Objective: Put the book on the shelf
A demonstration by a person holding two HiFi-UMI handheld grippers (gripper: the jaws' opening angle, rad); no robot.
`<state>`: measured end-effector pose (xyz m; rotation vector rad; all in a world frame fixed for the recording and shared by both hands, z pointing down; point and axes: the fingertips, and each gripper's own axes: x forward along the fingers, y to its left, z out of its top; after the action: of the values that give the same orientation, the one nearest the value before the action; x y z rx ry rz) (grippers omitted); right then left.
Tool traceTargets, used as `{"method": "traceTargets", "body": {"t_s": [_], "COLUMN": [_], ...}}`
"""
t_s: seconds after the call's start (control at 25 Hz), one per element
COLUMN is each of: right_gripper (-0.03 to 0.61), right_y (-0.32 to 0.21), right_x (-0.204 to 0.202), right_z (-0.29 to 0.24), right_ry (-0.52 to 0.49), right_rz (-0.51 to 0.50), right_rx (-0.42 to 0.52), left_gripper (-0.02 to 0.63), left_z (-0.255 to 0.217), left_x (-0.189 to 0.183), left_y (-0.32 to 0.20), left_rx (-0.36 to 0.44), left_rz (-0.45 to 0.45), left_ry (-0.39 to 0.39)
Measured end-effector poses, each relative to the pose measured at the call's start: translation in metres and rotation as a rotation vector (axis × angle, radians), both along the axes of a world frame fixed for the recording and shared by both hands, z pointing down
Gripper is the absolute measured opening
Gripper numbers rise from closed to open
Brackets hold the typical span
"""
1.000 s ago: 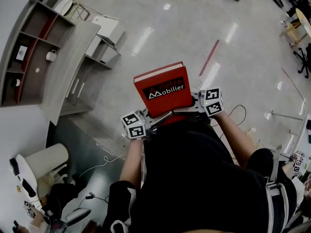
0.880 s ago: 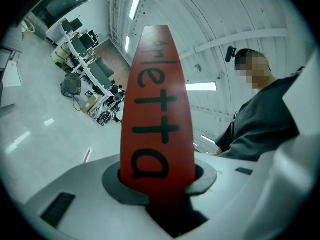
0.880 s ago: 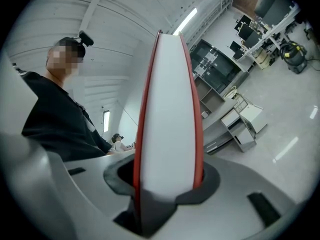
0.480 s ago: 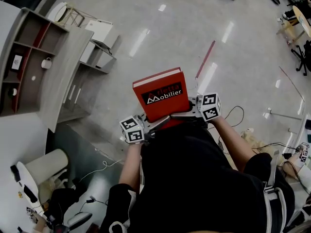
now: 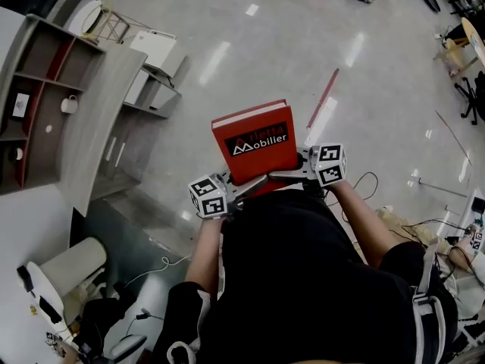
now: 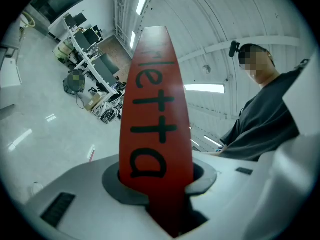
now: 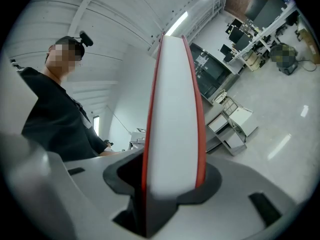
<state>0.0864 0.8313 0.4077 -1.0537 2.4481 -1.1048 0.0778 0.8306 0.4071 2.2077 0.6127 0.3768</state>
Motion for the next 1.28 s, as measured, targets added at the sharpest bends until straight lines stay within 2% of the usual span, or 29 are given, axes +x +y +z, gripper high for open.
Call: {"method": "traceTargets", "body": {"t_s": [0.44, 0.64, 0.96, 1.28], "right_gripper": [0.183, 0.183, 0.185, 0.184], "right_y": [-0.144, -0.219, -0.311, -0.366], "right_x": [0.056, 0.079, 0.084, 0.091], "right_z": [0.003, -0.006, 0.004, 0.016], "right_ry": [0.022, 0.045, 0.086, 0.093], "right_rz": [-0.017, -0.049, -0.093, -0.088], "right_rx": [-0.048, -0.05, -0.09, -0.143], "left_gripper": [0.156, 0.157, 0.158, 0.158], "left_z": [0.003, -0.008, 0.004, 0.014], "left_x": [0.055, 0.078, 0.083, 0.09], "left_y": [-0.144, -0.219, -0.309, -0.366], "left_rx": [-0.034, -0.007, -0.033, -0.057], "left_rz": [-0.024, -0.052, -0.092, -0.094], "left_ry": [0.008, 0.032, 0.042, 0.036]}}
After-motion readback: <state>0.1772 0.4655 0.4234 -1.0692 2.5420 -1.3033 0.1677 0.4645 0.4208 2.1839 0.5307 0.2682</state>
